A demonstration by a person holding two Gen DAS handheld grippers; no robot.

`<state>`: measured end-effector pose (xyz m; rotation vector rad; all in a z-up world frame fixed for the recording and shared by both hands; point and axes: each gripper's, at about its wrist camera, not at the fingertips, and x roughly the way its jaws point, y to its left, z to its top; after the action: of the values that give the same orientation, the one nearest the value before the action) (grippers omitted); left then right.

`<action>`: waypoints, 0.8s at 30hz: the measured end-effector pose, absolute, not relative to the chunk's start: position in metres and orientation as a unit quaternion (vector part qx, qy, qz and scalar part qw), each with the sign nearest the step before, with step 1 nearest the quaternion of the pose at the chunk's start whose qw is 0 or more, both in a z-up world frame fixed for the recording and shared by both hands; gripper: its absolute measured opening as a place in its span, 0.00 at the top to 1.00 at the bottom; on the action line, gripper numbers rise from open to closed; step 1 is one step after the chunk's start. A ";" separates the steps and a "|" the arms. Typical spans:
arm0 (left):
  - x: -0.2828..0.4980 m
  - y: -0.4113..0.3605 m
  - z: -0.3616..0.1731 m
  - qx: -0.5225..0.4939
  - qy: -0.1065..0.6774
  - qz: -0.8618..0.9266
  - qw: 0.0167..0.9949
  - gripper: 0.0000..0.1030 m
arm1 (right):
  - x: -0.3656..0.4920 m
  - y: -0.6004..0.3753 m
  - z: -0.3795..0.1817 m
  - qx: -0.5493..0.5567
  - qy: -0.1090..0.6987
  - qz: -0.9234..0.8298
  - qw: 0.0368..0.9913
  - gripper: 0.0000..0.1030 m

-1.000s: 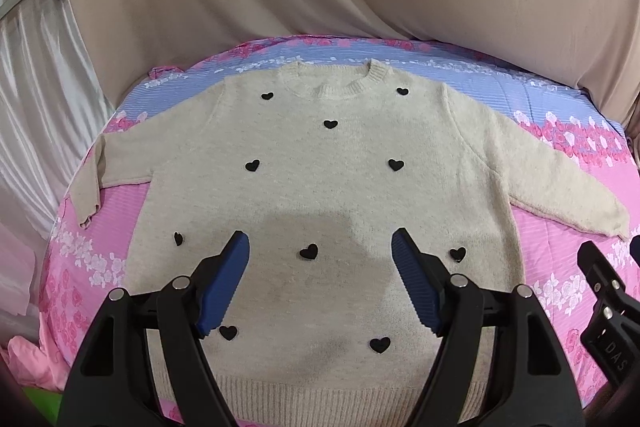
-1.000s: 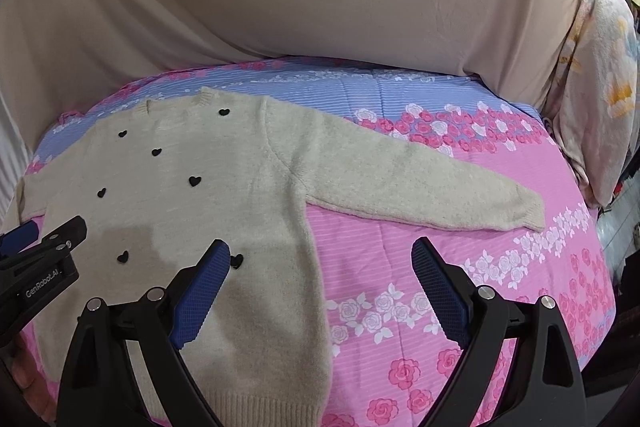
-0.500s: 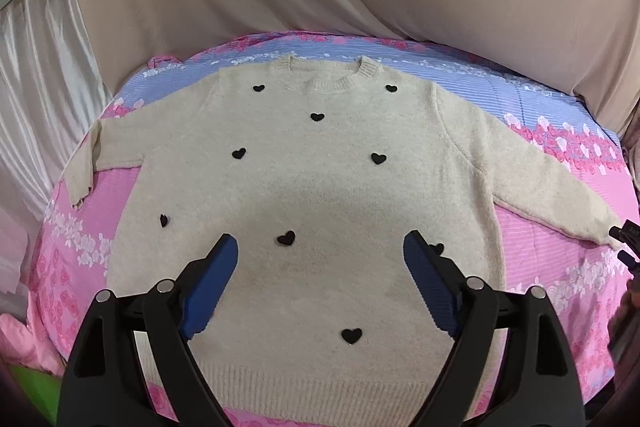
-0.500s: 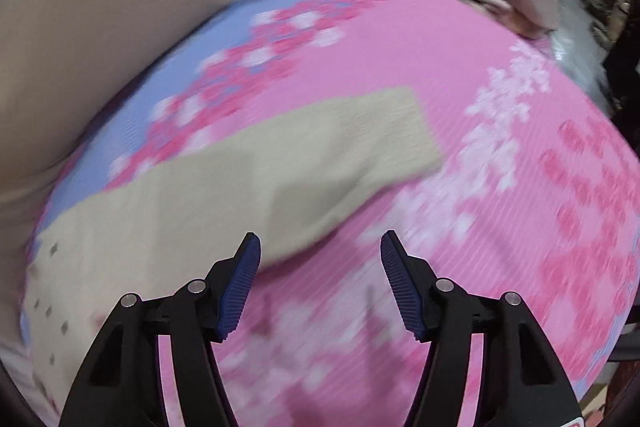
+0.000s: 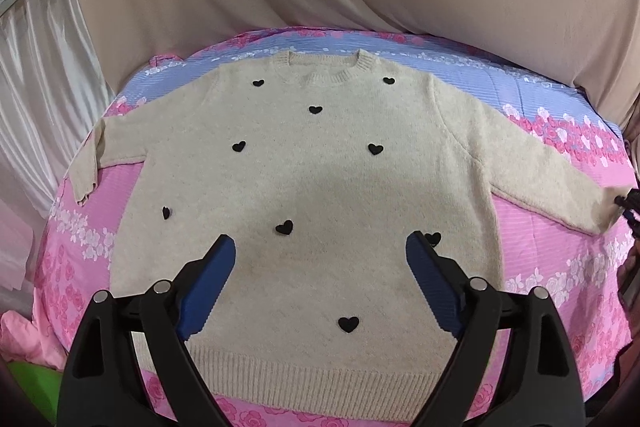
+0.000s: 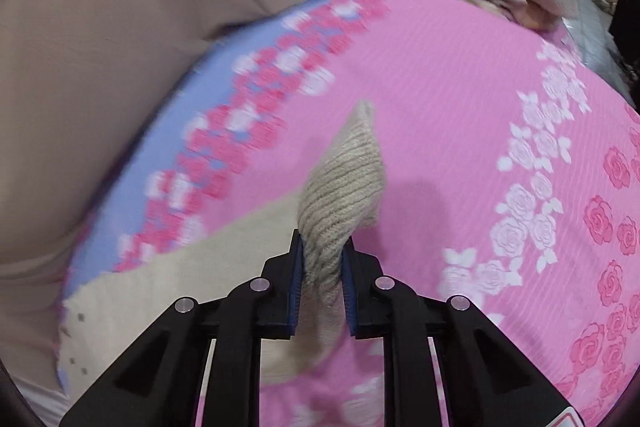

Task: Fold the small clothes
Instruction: 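Grasp the sweater sleeve cuff with the right gripper and lift it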

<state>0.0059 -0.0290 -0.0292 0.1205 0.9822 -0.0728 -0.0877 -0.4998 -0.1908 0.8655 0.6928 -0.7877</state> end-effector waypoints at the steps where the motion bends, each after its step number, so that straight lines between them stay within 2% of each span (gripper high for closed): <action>1: 0.007 -0.026 -0.029 0.055 0.471 -0.036 0.880 0.18 | -0.082 -0.494 -0.178 0.400 0.309 -0.352 0.788 0.84; 8: 0.013 -0.002 -0.029 0.031 0.471 -0.045 0.880 0.18 | 0.006 -0.397 -0.068 0.344 0.270 -0.198 0.877 0.84; 14: 0.015 0.038 -0.026 0.010 0.460 -0.039 0.887 0.17 | 0.098 -0.277 -0.014 0.286 0.281 -0.065 0.914 0.84; 19: 0.017 0.083 -0.030 -0.014 0.460 -0.022 0.888 0.17 | 0.174 -0.167 -0.020 0.232 0.322 0.008 0.918 0.84; 24: 0.025 0.135 -0.043 -0.035 0.471 0.003 0.881 0.17 | 0.237 -0.065 -0.081 0.185 0.399 0.048 0.897 0.84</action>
<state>0.0254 0.1347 -0.0430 -0.0737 0.9821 0.0065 0.2372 -0.0651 -0.0808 0.3838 0.8270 0.0986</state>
